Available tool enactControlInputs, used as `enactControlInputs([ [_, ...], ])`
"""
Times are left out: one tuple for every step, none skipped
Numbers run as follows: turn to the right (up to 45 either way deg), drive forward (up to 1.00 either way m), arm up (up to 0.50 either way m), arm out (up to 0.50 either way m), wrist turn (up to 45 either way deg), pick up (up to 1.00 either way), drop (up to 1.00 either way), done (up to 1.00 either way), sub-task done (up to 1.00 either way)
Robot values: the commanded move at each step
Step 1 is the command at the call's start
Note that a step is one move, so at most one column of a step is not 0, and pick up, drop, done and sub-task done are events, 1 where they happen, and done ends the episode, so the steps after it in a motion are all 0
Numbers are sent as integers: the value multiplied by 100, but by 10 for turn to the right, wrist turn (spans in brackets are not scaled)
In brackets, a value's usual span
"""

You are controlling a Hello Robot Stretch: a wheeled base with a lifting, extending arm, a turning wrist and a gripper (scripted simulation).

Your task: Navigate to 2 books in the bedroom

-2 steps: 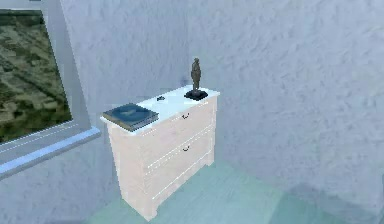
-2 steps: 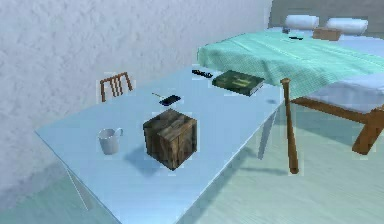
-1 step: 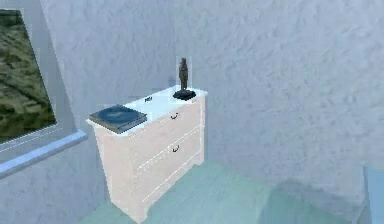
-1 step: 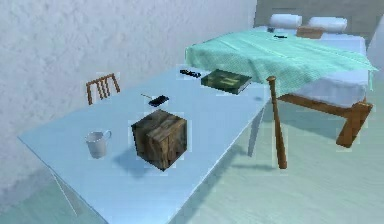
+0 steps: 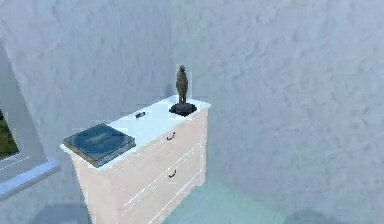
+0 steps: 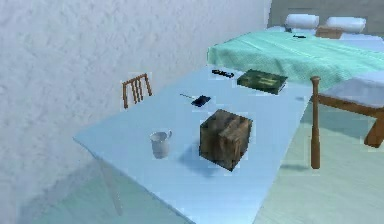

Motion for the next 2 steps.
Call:
enactControlInputs([
  [-270,0,0,0,0,0,0,0,0],
  [0,0,0,0,0,0,0,100,0],
])
